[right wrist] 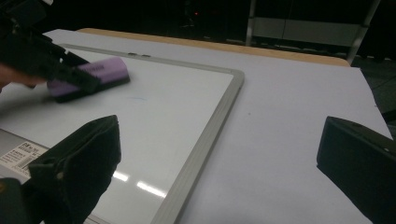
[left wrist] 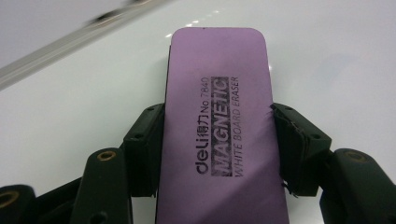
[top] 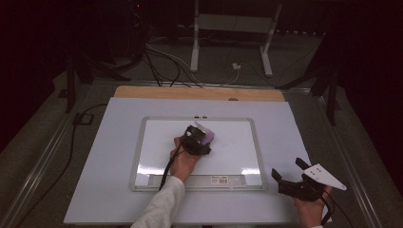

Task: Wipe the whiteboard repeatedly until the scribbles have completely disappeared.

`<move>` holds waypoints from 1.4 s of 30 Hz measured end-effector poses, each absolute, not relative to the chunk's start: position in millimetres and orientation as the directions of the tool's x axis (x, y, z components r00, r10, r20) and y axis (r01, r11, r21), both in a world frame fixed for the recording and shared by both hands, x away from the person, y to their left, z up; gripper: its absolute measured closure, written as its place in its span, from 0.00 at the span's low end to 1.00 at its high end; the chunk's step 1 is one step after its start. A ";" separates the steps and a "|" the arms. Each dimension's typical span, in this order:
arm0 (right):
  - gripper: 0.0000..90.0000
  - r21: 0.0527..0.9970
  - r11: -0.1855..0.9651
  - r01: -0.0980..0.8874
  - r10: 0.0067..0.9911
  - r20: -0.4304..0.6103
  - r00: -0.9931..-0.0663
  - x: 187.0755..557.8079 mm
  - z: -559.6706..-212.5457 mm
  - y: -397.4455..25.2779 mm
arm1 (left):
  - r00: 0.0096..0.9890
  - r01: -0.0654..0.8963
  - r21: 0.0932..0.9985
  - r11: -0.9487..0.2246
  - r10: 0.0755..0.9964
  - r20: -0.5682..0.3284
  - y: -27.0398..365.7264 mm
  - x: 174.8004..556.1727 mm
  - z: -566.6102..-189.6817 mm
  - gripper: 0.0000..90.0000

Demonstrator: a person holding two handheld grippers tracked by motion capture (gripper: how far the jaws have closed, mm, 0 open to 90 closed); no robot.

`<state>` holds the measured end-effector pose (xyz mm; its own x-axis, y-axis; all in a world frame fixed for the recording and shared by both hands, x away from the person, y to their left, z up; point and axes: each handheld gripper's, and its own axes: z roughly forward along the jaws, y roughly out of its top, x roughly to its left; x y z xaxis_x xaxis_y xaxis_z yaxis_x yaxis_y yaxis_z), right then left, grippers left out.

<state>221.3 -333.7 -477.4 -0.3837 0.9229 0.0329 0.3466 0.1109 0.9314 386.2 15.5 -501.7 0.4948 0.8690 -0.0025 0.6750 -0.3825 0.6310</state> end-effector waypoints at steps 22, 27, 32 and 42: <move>0.00 0.932 0.114 0.345 0.923 0.029 -0.384 220.1 -476.9 -334.3 | 0.533 0.656 0.612 -0.442 0.845 0.040 -27.7 388.4 -499.0 0.46; 0.00 0.930 0.112 0.349 0.924 0.032 -0.381 220.5 -477.5 -334.6 | 0.470 0.694 0.607 -0.387 0.882 0.026 -10.3 395.6 -498.9 0.46; 0.00 0.930 0.120 0.348 0.922 0.026 -0.387 220.8 -477.7 -331.9 | 0.536 0.661 0.623 -0.417 0.844 -0.003 -32.9 385.1 -500.5 0.46; 0.00 0.931 0.118 0.345 0.921 0.027 -0.388 220.2 -477.0 -332.6 | 0.647 0.593 0.628 -0.504 0.762 0.001 -72.6 366.5 -500.2 0.46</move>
<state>220.2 -332.6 -477.0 -0.3884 0.9211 0.0273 0.3448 0.1178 0.9313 366.5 -72.6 -500.2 0.6474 0.7622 0.0011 0.5925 -0.5042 0.6282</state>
